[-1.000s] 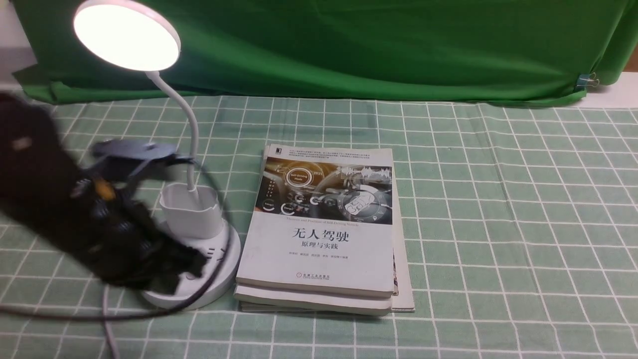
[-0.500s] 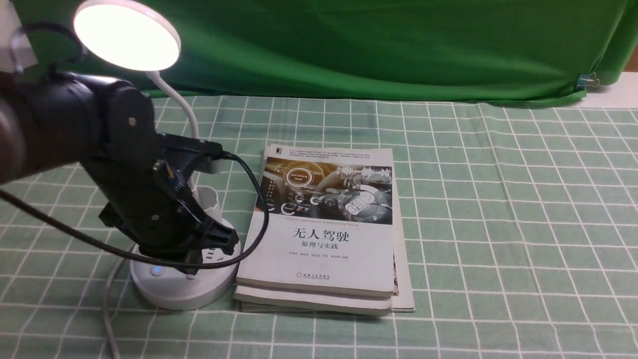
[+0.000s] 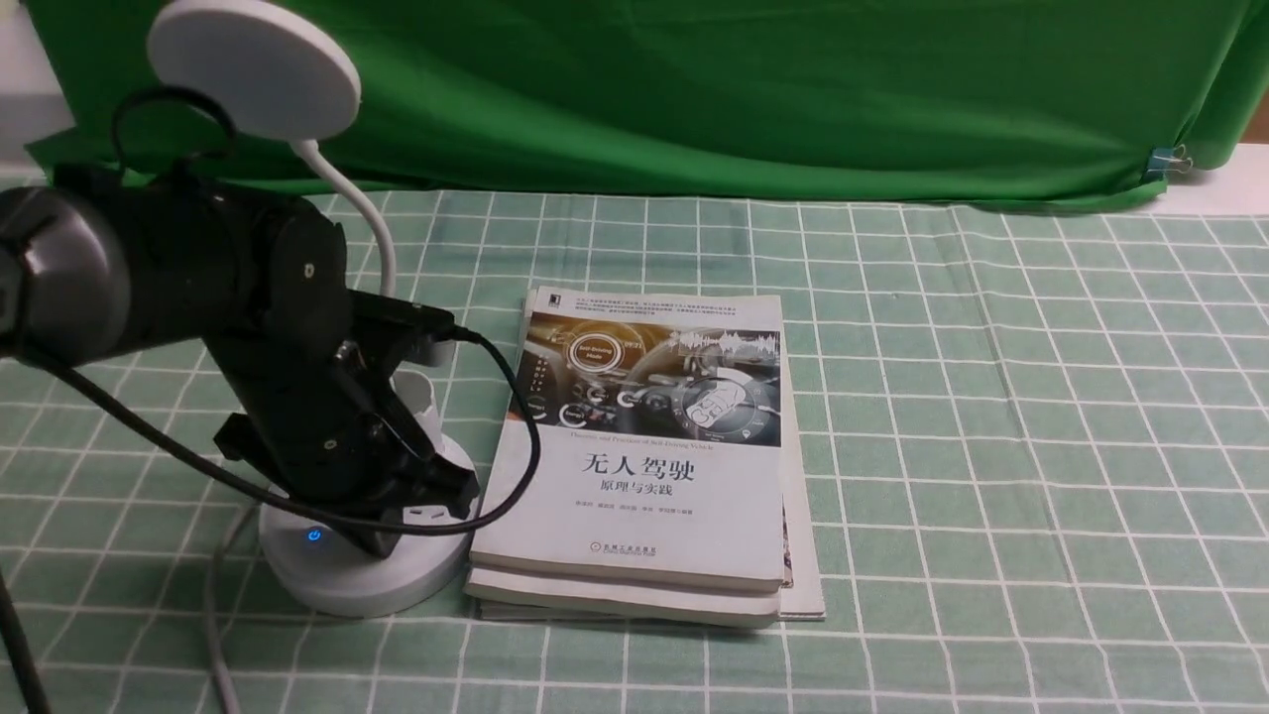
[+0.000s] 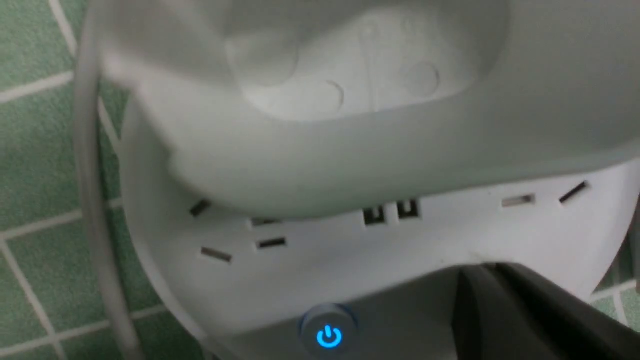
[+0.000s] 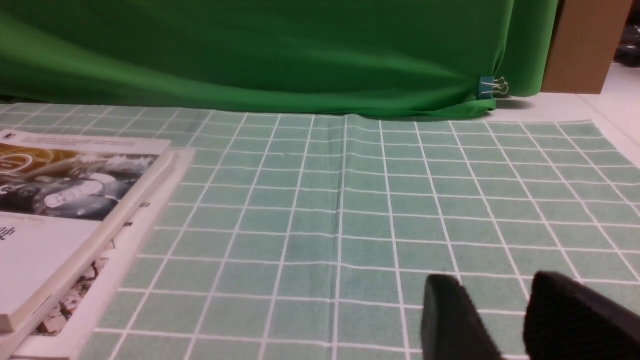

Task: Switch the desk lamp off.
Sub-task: Use the left arm to press the button switch on the lamp holder

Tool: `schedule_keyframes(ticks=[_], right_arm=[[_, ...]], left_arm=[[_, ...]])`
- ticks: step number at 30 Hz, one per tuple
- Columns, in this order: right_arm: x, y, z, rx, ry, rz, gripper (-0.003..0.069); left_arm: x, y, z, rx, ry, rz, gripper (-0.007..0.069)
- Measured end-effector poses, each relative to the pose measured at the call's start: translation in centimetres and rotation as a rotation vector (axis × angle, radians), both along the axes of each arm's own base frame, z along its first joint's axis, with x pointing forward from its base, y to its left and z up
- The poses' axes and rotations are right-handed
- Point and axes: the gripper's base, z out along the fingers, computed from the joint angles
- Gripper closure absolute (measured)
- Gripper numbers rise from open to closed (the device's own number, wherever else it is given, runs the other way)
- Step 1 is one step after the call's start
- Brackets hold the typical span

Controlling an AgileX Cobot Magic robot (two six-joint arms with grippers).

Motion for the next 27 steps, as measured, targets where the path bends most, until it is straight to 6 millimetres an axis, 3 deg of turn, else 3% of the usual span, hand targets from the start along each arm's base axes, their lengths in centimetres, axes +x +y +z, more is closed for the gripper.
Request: schedule_keyframes(ticks=[7, 11, 17, 27], right_arm=[[0.0, 0.0, 0.0, 0.0, 0.0, 0.0, 0.0417], [0.0, 0.0, 0.0, 0.0, 0.0, 0.0, 0.0417], [0.0, 0.0, 0.0, 0.0, 0.0, 0.0, 0.0417], [0.0, 0.0, 0.0, 0.0, 0.0, 0.0, 0.0417]], left_arm=[[-0.7, 0.2, 2.8, -0.03, -0.082, 0.003, 0.0624], [-0.5, 0.1, 2.1, -0.026, -0.064, 0.005, 0.0624], [0.1, -0.1, -0.5, -0.007, 0.017, 0.01, 0.0624], [-0.2, -0.1, 0.3, -0.014, 0.001, 0.01, 0.0624]])
